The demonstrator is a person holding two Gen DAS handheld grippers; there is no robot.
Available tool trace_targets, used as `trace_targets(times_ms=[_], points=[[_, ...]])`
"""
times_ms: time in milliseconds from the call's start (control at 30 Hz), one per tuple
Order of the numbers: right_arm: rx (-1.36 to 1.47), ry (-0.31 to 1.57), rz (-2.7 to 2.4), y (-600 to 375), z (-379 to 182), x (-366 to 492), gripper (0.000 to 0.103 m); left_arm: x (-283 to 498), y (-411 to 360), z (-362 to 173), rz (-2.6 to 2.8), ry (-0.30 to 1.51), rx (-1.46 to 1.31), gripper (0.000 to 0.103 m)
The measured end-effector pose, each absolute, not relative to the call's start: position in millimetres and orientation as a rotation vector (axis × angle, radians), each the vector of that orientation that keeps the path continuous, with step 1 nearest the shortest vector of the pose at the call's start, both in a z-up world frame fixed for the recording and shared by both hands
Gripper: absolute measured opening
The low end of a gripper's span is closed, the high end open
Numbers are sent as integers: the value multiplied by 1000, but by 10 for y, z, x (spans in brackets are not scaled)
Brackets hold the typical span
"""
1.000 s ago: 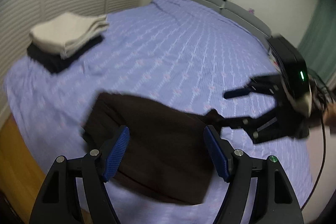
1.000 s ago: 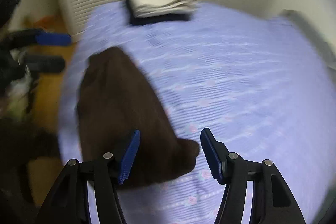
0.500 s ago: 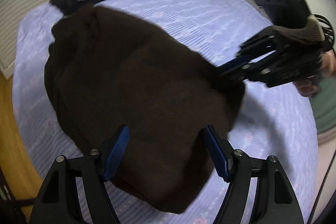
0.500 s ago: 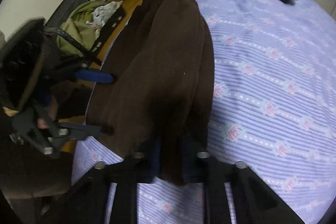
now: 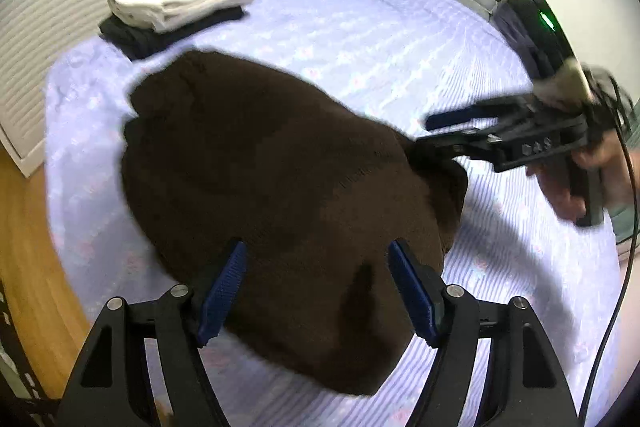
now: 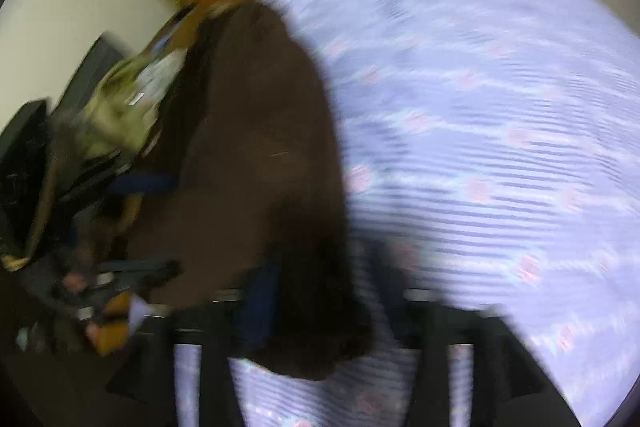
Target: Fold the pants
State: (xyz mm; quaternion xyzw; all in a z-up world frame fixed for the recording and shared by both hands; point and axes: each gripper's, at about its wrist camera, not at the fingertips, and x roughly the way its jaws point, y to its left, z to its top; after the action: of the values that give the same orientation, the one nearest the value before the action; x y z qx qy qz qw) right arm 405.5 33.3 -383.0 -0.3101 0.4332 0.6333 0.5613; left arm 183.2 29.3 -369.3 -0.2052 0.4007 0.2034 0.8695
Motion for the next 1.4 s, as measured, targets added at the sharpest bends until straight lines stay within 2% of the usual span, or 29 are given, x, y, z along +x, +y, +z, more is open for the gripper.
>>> trace_targets(times_ms=[33, 167, 267, 500, 733, 867, 1067, 1167, 1400], points=[[-643, 1024, 1442, 211, -3753, 4076, 68, 1778, 355, -3633, 432, 834, -418, 81], [-349, 1056, 1242, -269, -3623, 3991, 78, 1564, 754, -3462, 477, 812, -397, 83], [-160, 1070, 1071, -606, -3656, 3809, 80, 1513, 1092, -3426, 486, 785, -403, 91], [188, 1161, 843, -697, -3993, 3311, 80, 1730, 1570, -3718, 347, 870, -448, 91], [287, 1185, 757, -661, -4261, 3172, 80, 1779, 1817, -4145, 217, 948, -600, 91], [328, 1209, 729, -677, -4375, 3108, 80, 1799, 1890, -4308, 173, 952, -655, 98], [387, 1241, 716, -670, -4513, 3033, 80, 1956, 1915, -4395, 72, 928, -712, 98], [437, 1247, 730, -660, -4562, 3031, 80, 2059, 1932, -4479, 41, 924, -741, 103], [522, 1263, 810, -498, -4732, 3131, 83, 2199, 1955, -4552, 36, 899, -818, 103]])
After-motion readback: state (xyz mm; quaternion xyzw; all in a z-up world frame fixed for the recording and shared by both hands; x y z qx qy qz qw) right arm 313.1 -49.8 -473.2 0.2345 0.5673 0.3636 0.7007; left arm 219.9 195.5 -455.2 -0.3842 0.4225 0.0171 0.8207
